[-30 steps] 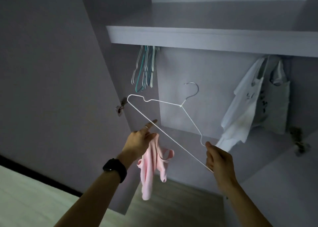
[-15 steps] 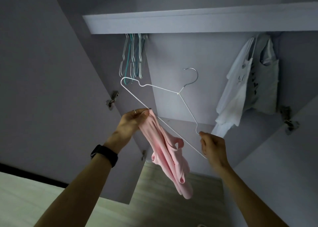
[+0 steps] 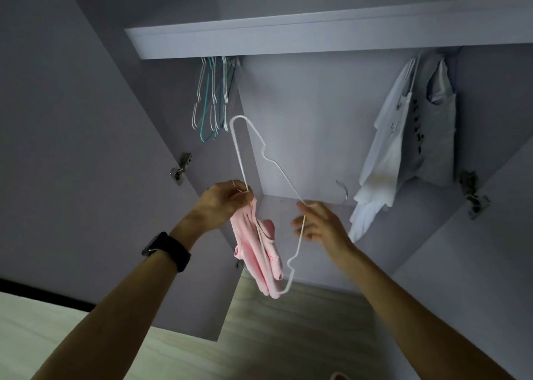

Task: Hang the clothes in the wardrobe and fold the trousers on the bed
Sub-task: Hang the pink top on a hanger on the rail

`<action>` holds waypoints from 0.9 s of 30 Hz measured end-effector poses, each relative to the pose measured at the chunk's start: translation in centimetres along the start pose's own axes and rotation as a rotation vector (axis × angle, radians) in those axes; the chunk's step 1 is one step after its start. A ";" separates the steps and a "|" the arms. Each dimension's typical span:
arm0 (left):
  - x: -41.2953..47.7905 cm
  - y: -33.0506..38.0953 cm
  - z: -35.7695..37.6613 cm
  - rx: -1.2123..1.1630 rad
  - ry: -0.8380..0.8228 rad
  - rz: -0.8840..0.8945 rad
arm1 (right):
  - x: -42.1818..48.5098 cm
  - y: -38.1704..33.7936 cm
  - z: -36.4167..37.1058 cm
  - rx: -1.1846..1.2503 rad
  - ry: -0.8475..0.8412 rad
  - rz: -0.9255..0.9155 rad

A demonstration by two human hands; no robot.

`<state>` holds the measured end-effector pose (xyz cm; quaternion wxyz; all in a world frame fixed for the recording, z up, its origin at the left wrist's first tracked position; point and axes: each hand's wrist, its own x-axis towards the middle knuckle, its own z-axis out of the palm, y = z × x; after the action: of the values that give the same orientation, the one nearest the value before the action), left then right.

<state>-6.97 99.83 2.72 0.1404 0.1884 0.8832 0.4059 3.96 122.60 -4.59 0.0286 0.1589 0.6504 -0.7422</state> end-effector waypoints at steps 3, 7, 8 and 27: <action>-0.5 0.9 -0.2 0.152 0.027 0.003 | 2.9 -3.8 0.3 0.289 0.128 0.103; -1.4 1.7 -1.2 0.422 0.067 0.093 | 5.1 -7.1 0.1 0.114 0.331 0.067; -1.5 2.0 -1.6 0.506 0.070 0.101 | 5.4 -7.5 -0.1 0.064 0.393 0.044; -4.2 7.5 -7.9 0.243 0.428 0.154 | 6.2 -8.3 6.8 0.508 0.369 -0.098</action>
<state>-4.81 97.19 13.87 -0.1047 0.1803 0.9182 0.3368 -5.31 118.27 2.40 -0.1662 0.2614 0.4455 -0.8400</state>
